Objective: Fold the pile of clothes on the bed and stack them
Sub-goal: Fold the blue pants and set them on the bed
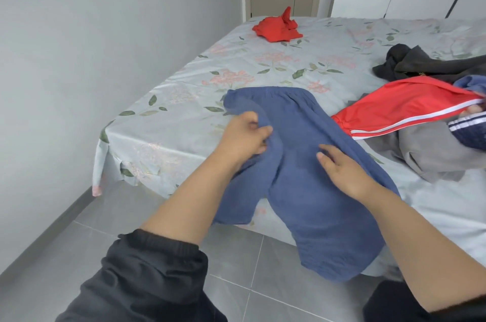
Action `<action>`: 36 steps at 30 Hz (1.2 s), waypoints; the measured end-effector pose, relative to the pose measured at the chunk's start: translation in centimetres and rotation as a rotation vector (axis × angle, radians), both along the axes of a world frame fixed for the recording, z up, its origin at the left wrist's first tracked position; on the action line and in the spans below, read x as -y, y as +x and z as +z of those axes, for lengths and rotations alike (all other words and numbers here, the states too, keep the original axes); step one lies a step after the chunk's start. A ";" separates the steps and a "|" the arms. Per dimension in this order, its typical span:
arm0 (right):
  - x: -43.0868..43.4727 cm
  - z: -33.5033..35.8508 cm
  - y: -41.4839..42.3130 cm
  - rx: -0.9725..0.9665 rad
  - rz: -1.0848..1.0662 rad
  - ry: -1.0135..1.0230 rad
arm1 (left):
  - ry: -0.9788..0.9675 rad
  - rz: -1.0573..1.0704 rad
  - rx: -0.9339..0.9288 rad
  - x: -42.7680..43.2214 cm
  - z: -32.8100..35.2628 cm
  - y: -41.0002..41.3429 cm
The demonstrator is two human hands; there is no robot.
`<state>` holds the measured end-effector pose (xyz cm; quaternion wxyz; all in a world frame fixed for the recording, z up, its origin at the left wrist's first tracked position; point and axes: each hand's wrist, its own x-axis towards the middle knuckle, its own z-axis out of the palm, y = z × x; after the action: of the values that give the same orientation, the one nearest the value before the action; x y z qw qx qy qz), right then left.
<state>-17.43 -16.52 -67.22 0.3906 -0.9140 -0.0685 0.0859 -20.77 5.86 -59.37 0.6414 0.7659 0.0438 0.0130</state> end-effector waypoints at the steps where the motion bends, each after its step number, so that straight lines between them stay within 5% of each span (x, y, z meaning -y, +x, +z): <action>1: 0.7 0.6 0.2 -0.014 -0.061 0.101 | -0.146 -0.262 -0.095 1.6 0.5 -0.7; 3: 1.7 1.1 0.6 -0.008 -0.170 0.251 | -0.247 -0.657 -0.230 2.5 0.0 -1.3; 4: 2.0 1.2 0.7 -0.014 -0.223 0.301 | -0.202 -0.693 -0.246 2.2 -0.5 -1.2; 9: 1.8 1.0 0.5 -0.050 -0.349 0.232 | 0.416 0.010 -0.143 -1.0 -3.6 1.2; 14: -0.2 1.0 -0.6 0.020 -0.298 -0.317 | 0.424 0.127 -0.210 -0.9 -6.7 1.7; 17: -0.9 0.5 -1.2 0.083 -0.242 -0.413 | 0.478 0.088 -0.157 -0.2 -7.3 1.6; 19: -0.4 0.9 -1.0 0.046 -0.237 -0.301 | 0.495 0.061 -0.119 0.0 -7.6 1.4; 24: 2.3 3.4 -0.9 -0.208 -0.248 0.339 | 0.597 0.016 -0.044 0.2 -7.7 1.2; 29: 4.1 4.1 -1.7 0.247 -0.370 0.169 | 0.700 0.004 0.005 0.6 -8.2 1.3; 32: 4.1 4.4 -1.9 -0.233 -0.329 0.856 | 0.753 0.016 0.050 0.8 -8.3 1.4; 33: 4.6 4.0 -1.7 -0.348 -0.367 0.911 | 0.763 0.015 0.055 0.8 -8.4 1.3; 35: 5.7 2.9 -0.9 -0.274 -0.527 0.592 | 0.798 0.007 0.066 0.9 -8.5 1.3; 36: 6.4 2.4 -0.6 -0.120 -0.569 0.258 | 0.828 -0.003 0.072 0.9 -8.7 1.2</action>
<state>-17.98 -22.93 -64.83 0.5148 -0.8327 0.2030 0.0175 -19.53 5.00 -68.04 0.2803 0.9583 0.0110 0.0553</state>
